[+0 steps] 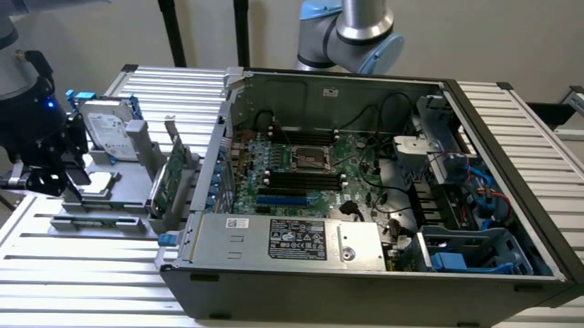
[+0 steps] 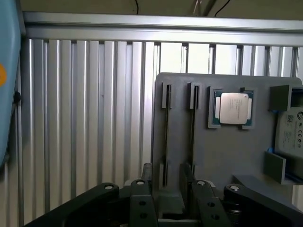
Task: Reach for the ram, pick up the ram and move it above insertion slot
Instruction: 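Pick up the ram and move it above insertion slot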
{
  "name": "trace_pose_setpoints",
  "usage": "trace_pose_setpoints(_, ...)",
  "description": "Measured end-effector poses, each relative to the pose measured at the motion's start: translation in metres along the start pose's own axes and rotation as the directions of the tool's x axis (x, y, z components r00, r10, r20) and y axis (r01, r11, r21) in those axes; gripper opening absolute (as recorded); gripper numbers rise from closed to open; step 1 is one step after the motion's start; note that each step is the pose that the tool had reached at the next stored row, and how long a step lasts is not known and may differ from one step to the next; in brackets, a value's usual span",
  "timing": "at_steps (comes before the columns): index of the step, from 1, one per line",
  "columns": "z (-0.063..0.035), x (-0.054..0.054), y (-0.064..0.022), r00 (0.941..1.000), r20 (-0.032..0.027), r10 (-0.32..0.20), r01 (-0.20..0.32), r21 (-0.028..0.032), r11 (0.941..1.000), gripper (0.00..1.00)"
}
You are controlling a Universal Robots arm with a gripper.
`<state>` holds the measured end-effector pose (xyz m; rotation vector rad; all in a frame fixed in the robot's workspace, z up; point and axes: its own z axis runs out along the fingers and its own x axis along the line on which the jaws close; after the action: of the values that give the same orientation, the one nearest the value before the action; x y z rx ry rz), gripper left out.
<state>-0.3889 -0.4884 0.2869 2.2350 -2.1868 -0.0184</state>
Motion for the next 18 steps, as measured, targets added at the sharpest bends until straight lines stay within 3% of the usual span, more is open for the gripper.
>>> trace_pose_setpoints(10,0.0184,0.0,-0.0004,1.0,0.0,-0.007,0.007,0.0001,1.0,0.36)
trace_pose_setpoints(18,0.0331,0.009,-0.0005,0.9988,0.0036,-0.049,0.049,0.0004,0.9988,0.36)
